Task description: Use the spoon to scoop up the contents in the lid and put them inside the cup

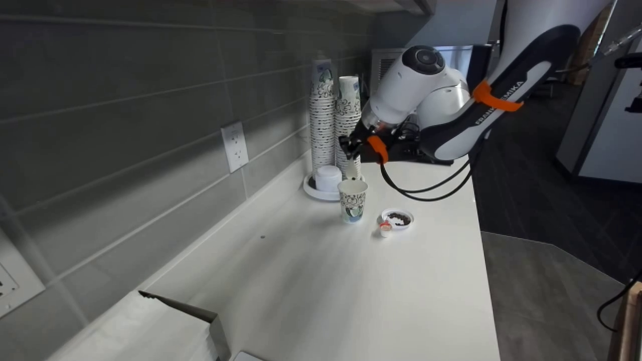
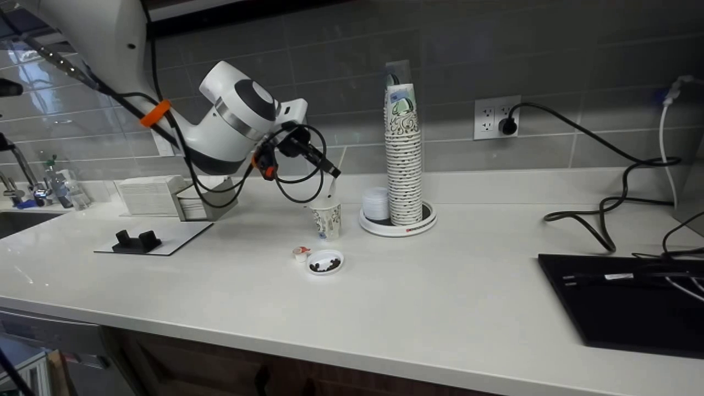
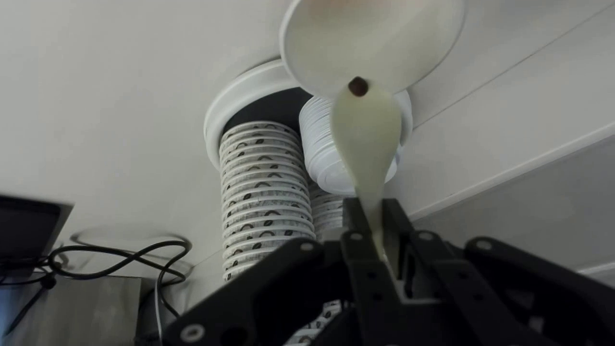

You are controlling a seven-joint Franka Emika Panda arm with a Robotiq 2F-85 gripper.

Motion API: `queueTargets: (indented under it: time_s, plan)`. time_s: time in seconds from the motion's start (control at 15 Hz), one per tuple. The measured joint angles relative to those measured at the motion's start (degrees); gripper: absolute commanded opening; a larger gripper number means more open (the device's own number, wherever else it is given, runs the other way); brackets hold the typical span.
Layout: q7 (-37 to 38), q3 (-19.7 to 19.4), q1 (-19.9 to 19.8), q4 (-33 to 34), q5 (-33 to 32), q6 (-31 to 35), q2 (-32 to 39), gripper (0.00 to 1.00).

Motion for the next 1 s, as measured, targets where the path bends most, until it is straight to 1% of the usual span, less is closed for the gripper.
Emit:
queueTargets:
  time_s: [0.2, 0.4, 0.53, 0.6, 0.73, 0.8, 1.0]
  plan:
    - [0.7, -4.5, 3.8, 0.1, -0.1, 2.1, 1.4, 0.03]
    - [1.4, -10.7, 9.9, 0.2, -0.3, 3.5, 3.7, 0.03]
    - [1.9, -14.0, 13.7, 0.1, -0.3, 4.6, 5.7, 0.03]
    - [2.2, -15.3, 15.5, 0.0, -0.3, 5.1, 6.6, 0.14]
    - [2.6, -17.0, 18.0, -0.2, -0.3, 5.3, 8.2, 0.14]
    - [2.9, -17.3, 18.6, -0.2, -0.3, 5.4, 8.6, 0.14]
    - [2.9, -17.8, 18.9, -0.2, -0.3, 5.5, 9.1, 0.14]
